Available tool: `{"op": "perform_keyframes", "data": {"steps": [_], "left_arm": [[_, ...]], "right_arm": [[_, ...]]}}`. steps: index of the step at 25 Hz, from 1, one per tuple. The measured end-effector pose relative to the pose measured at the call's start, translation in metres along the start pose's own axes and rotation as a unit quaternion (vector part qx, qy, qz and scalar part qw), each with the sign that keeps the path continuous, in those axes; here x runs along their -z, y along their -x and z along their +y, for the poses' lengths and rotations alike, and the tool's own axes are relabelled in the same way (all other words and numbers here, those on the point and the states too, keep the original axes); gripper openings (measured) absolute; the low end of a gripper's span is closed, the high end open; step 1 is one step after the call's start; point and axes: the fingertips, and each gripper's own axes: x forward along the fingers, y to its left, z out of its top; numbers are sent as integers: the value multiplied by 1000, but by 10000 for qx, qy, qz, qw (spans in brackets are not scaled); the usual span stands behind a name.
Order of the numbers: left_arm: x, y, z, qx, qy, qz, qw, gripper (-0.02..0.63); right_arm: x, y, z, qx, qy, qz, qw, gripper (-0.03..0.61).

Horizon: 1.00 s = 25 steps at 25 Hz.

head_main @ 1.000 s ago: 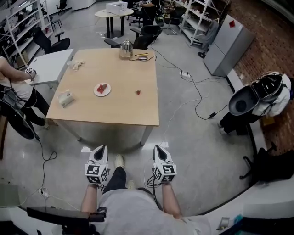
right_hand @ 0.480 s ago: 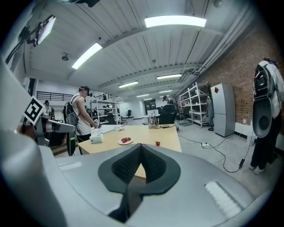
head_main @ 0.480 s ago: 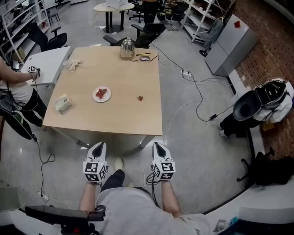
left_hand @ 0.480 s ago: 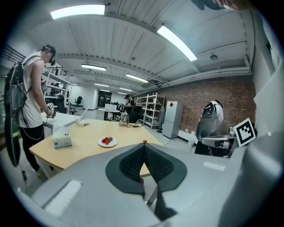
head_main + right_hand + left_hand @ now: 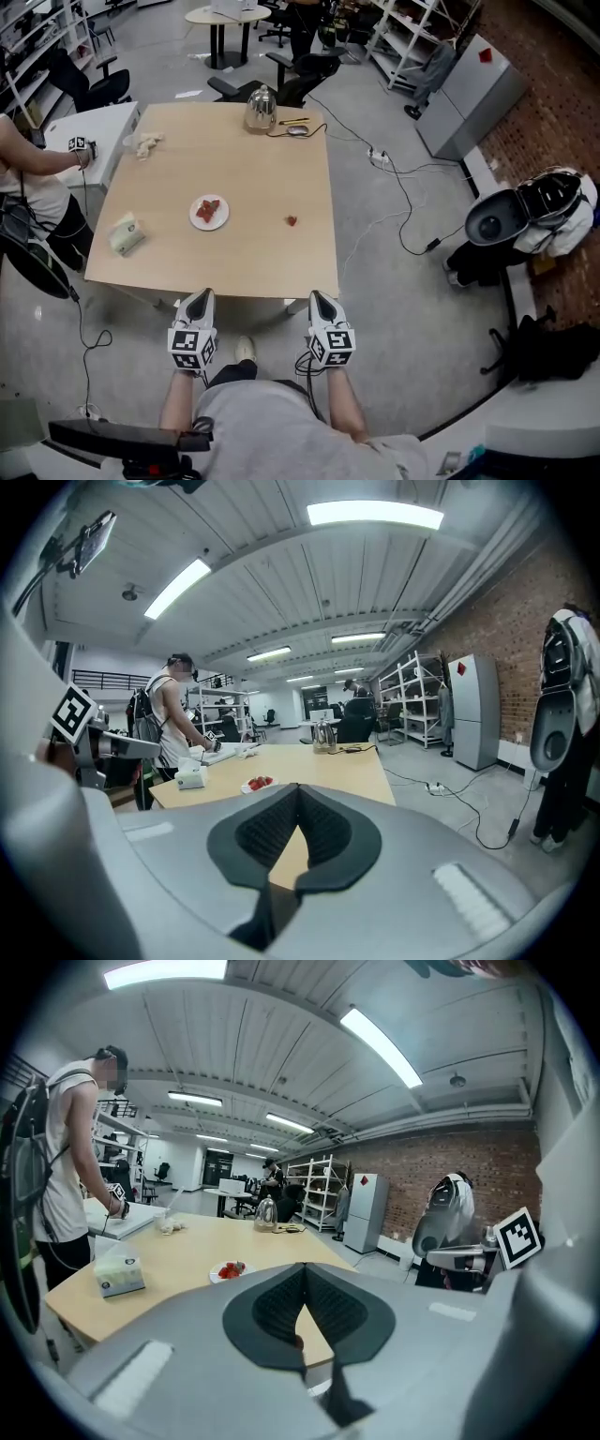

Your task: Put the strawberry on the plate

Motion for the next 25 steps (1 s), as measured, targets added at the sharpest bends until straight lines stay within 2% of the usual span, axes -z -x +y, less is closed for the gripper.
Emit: {"op": "perform_keyframes", "data": {"steps": [11, 18, 25], "left_arm": [[-15, -42, 55, 152, -3, -16, 9999, 18], [-2, -56, 66, 189, 127, 111, 9997, 18], [1, -76, 81, 98, 253, 183, 9995, 18]], "right_arm": [[-17, -55, 10, 263, -87, -35, 9996, 6], [-8, -69, 4, 383, -65, 195, 9991, 6], [-9, -98, -5, 328, 13, 295, 9990, 6]]}}
